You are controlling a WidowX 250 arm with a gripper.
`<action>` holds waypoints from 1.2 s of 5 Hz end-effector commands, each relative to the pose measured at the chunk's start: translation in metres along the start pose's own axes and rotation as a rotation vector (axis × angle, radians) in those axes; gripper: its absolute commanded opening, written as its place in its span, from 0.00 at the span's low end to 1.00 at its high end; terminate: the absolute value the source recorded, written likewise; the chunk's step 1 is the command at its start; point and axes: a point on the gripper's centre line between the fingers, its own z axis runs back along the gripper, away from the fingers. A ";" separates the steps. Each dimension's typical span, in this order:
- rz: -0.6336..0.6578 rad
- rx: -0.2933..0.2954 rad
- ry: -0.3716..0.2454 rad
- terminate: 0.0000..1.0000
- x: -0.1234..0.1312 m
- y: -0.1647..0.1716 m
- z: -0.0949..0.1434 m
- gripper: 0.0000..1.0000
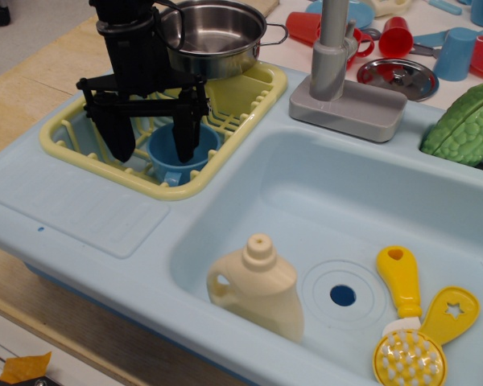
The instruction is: Put cup into pot or pan
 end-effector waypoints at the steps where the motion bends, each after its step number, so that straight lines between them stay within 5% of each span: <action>1: 0.001 -0.005 -0.049 0.00 0.008 0.000 0.005 0.00; 4: 0.005 0.045 -0.059 0.00 -0.004 -0.002 0.020 0.00; 6: 0.078 0.117 -0.155 0.00 -0.019 0.003 0.074 0.00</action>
